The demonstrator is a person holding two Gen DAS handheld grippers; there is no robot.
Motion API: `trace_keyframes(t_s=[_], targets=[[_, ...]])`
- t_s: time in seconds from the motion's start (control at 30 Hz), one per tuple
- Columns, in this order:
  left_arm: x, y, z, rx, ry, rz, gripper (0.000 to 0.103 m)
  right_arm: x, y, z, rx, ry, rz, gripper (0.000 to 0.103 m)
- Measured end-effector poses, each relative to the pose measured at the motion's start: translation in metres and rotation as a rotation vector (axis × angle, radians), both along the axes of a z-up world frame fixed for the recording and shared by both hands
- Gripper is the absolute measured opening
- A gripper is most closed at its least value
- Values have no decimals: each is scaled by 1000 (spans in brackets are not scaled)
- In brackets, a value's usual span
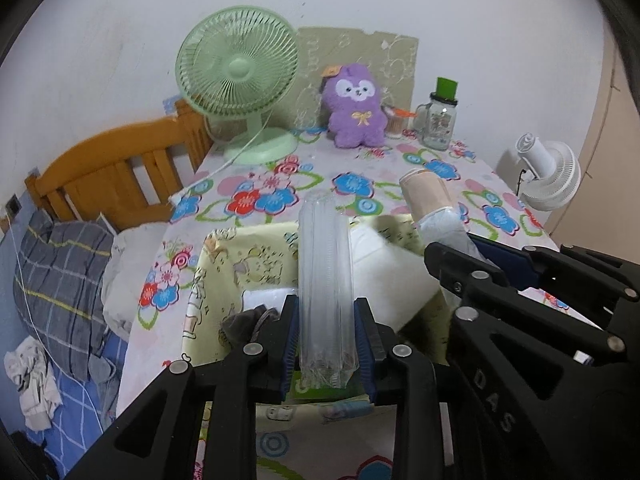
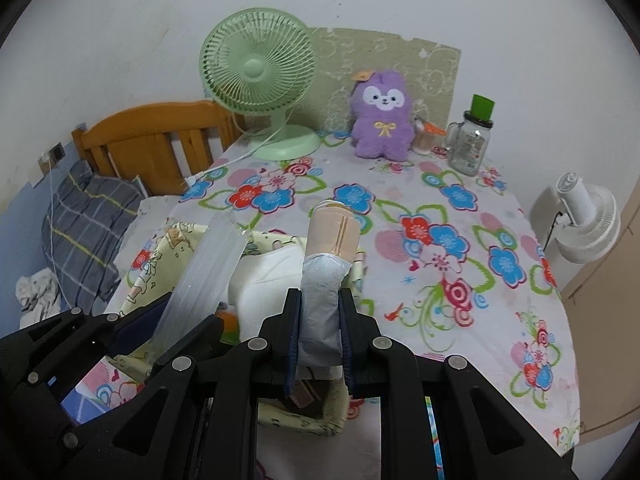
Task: Organize soft objects
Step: 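Lift the straws and sock and carry both over the yellow box, then lower the straws and sock into the box and open both grippers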
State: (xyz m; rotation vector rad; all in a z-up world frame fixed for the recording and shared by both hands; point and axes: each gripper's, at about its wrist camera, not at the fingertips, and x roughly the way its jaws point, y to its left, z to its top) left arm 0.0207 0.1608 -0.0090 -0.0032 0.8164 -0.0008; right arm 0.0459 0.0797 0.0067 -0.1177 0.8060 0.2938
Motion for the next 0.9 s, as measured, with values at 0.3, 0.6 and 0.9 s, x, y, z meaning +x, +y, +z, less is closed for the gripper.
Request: trace_keyframes(t_s=[0.3, 0.6, 0.9], targets=[[17, 23, -28, -10, 82, 38, 36, 11, 23, -19, -14, 50, 53, 21], [22, 42, -39, -17, 118, 82, 69, 17, 39, -28, 19, 103, 127, 21], [20, 39, -35, -18, 128, 52, 85, 15, 40, -29, 44, 139, 160, 32]])
